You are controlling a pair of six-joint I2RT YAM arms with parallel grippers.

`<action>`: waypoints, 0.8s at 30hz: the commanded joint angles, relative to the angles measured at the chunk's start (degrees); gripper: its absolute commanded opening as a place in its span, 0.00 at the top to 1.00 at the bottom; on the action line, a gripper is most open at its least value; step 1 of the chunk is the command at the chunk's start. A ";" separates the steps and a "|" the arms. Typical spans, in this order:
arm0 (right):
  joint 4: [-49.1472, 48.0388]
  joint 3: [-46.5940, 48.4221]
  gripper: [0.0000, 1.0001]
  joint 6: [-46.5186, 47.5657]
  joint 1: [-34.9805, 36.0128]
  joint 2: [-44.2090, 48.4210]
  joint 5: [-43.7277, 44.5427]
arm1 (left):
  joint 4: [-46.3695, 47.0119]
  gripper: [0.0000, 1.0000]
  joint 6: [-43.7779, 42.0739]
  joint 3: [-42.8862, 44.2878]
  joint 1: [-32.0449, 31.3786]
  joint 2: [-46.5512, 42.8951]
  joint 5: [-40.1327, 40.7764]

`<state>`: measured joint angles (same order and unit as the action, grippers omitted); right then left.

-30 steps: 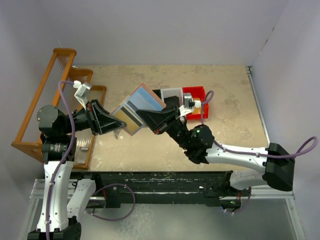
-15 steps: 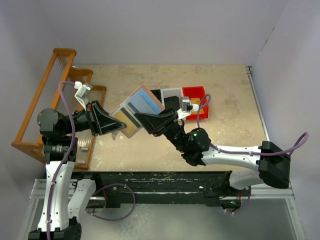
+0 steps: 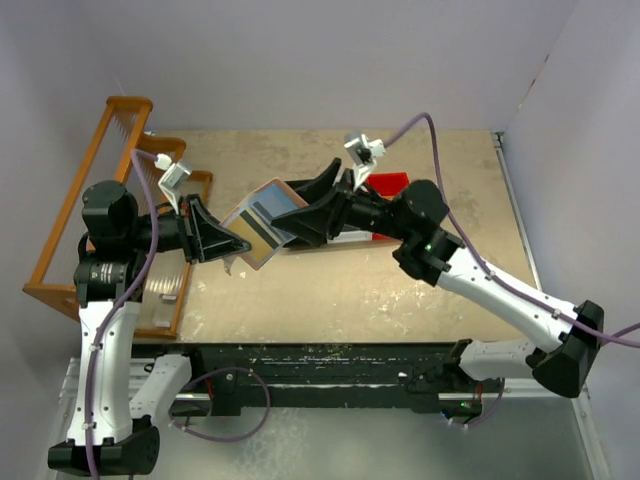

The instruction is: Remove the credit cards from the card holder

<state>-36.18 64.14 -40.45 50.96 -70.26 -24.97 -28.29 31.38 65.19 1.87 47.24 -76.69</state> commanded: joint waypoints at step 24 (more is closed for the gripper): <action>-7.99 -7.81 1.00 -5.50 0.02 6.14 6.98 | 5.48 0.46 -0.17 -1.98 0.06 -3.01 -1.71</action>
<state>-18.04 63.99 -33.10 50.85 -66.57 -22.72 -44.01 14.39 68.93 2.11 48.21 -75.24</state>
